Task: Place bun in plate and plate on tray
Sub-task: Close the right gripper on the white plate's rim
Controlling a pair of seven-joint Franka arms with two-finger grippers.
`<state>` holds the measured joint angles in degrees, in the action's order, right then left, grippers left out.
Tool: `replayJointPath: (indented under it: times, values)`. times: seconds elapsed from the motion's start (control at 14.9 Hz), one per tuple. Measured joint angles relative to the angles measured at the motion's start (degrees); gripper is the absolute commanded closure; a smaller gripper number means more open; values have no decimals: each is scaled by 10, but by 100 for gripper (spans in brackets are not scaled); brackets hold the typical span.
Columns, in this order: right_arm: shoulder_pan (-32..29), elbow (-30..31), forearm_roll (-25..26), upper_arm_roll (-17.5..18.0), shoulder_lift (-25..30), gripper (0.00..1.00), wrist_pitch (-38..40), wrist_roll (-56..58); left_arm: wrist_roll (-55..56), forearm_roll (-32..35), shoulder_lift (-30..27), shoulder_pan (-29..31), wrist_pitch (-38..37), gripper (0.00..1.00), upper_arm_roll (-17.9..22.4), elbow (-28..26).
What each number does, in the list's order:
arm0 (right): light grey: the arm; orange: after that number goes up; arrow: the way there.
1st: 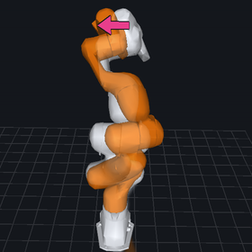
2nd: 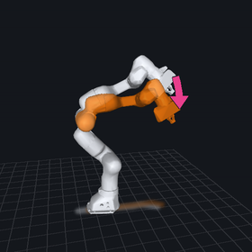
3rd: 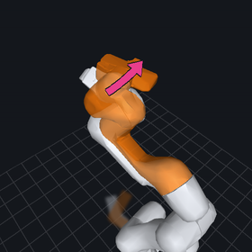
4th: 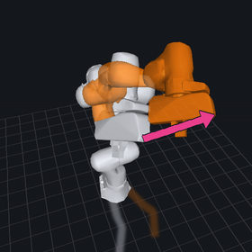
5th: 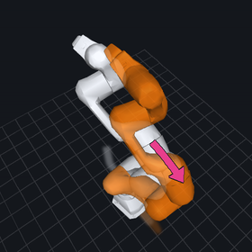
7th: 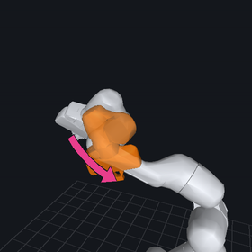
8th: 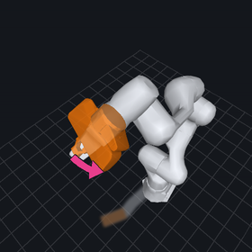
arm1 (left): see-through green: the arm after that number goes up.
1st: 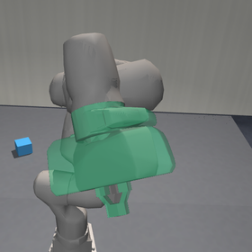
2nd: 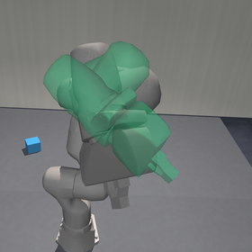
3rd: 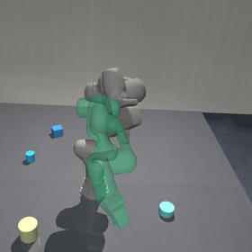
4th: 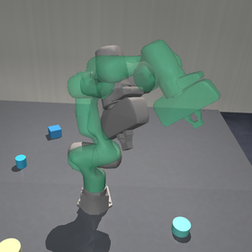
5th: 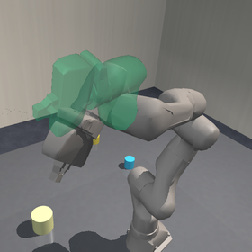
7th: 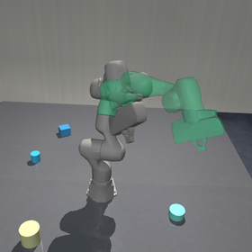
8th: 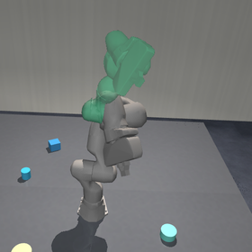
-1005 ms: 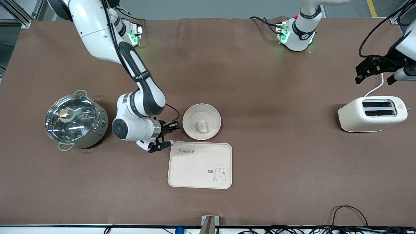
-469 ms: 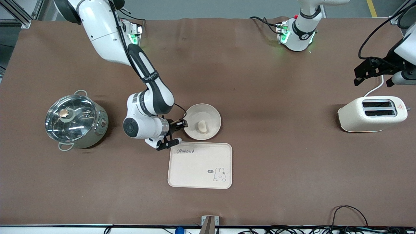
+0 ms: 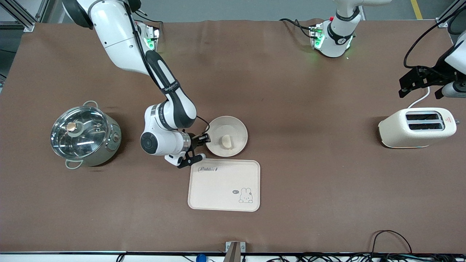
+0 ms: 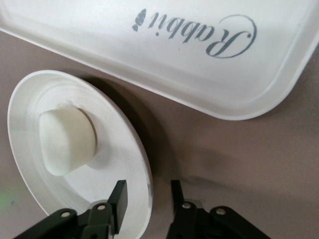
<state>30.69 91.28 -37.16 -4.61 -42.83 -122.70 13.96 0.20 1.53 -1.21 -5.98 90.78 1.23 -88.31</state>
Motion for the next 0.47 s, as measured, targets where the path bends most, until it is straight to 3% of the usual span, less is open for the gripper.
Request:
replayJointPath:
  times: [0.34, 0.47]
  values:
    - [0, 0, 0, -1, -8, 64, 0, 11, 0, 0, 7, 1, -1, 0, 2, 0]
    - [0, 0, 0, 0, -11, 73, 0, 11, 0, 0, 11, 1, -1, 0, 2, 0]
